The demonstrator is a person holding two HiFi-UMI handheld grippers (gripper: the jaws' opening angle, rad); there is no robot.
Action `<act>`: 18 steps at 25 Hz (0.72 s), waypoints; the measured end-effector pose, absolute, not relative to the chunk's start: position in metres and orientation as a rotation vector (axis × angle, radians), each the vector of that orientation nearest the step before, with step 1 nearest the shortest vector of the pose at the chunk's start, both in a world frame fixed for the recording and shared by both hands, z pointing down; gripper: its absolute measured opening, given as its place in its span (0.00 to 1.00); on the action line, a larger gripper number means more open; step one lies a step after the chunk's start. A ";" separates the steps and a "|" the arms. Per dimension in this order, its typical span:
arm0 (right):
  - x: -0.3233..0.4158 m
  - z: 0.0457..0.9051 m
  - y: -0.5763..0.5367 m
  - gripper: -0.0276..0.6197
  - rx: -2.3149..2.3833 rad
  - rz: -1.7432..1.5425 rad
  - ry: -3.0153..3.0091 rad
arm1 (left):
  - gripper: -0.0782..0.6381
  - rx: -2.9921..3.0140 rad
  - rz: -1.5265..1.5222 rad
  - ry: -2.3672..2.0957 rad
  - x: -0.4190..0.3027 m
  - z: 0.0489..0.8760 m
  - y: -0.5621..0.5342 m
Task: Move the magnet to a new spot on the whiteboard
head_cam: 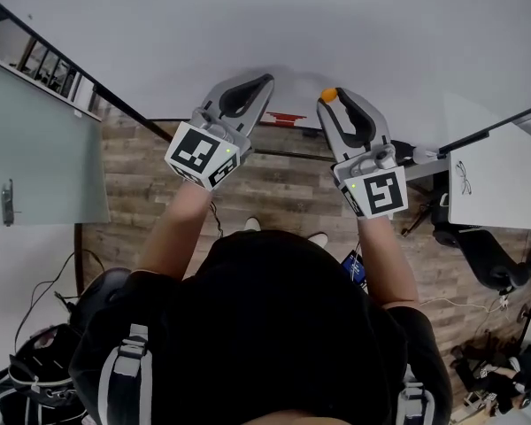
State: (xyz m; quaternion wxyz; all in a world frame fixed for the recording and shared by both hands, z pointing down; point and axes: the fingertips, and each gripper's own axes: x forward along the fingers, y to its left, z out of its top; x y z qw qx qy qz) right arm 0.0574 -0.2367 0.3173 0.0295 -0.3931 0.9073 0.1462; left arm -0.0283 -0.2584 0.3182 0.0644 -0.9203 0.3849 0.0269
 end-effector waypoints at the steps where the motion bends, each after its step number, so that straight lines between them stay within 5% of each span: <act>1: 0.052 0.316 -0.238 0.23 -1.206 0.455 2.797 | 0.12 -2.773 0.084 1.163 -0.032 0.315 -0.259; 18: -0.071 0.265 -0.258 0.22 -1.242 0.665 2.732 | 0.12 -2.702 0.151 1.148 -0.132 0.263 -0.276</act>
